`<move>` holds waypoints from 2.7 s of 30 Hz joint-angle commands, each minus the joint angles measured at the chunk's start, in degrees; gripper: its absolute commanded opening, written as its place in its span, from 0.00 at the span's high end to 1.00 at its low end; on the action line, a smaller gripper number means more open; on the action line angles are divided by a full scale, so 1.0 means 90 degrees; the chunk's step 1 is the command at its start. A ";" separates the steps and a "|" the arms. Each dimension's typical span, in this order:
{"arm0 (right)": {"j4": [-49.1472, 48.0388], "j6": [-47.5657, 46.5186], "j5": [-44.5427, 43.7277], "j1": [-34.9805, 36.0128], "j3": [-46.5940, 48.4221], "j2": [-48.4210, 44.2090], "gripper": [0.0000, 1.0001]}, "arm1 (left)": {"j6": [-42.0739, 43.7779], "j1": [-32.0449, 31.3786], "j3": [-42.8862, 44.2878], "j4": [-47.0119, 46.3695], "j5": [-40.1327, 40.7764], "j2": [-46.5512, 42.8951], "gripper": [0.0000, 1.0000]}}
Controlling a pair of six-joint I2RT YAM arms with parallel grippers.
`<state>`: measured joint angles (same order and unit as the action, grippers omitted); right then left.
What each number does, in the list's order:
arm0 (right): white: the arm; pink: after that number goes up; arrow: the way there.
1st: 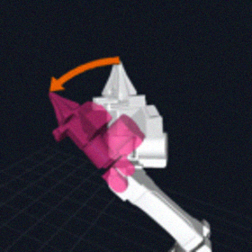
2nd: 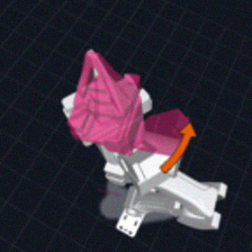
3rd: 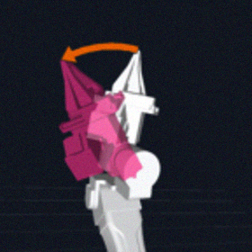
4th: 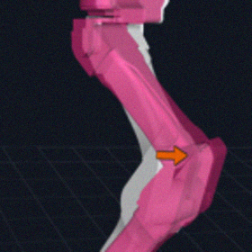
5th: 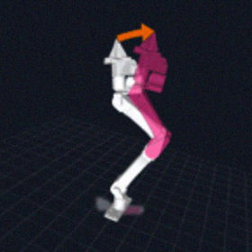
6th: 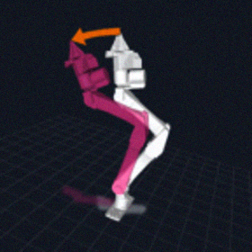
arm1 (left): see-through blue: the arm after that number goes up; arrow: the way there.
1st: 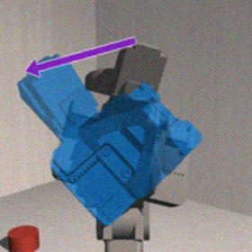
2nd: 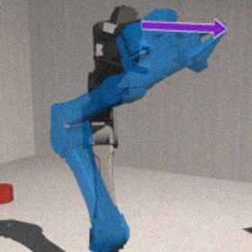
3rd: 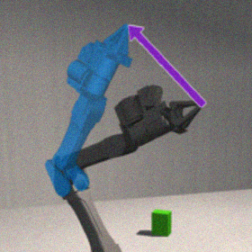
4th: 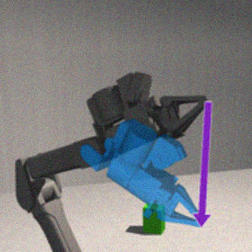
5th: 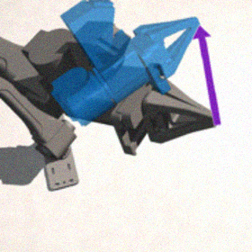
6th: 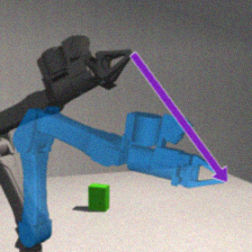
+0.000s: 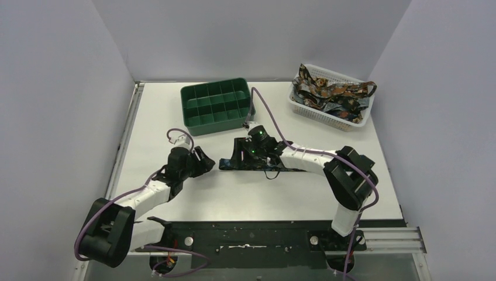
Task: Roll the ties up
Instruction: Roll the tie at the center of the board.
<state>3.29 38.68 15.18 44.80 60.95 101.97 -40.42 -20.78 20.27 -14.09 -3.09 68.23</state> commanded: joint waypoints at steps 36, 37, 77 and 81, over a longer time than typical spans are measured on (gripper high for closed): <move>-0.0776 -0.7243 0.1776 0.0239 0.1171 0.1647 0.17 | -0.0410 0.1976 -0.0324 0.0755 -0.1202 -0.1244 0.46; -0.0728 -0.7284 0.1826 0.0204 0.1168 0.1648 0.19 | -0.0395 0.1982 -0.0333 0.0788 -0.1184 -0.1262 0.47; -0.0296 -0.7176 0.1970 0.0713 0.1670 0.1893 0.34 | -0.0374 0.2006 -0.0419 0.0879 -0.1154 -0.1461 0.46; -0.0830 -0.6632 0.1820 0.0719 0.1363 0.1134 0.24 | -0.0398 0.2006 -0.0392 0.0829 -0.1173 -0.1442 0.46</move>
<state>0.05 -24.86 33.74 50.76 76.03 120.07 -43.83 -3.25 16.32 -4.91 -12.27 55.83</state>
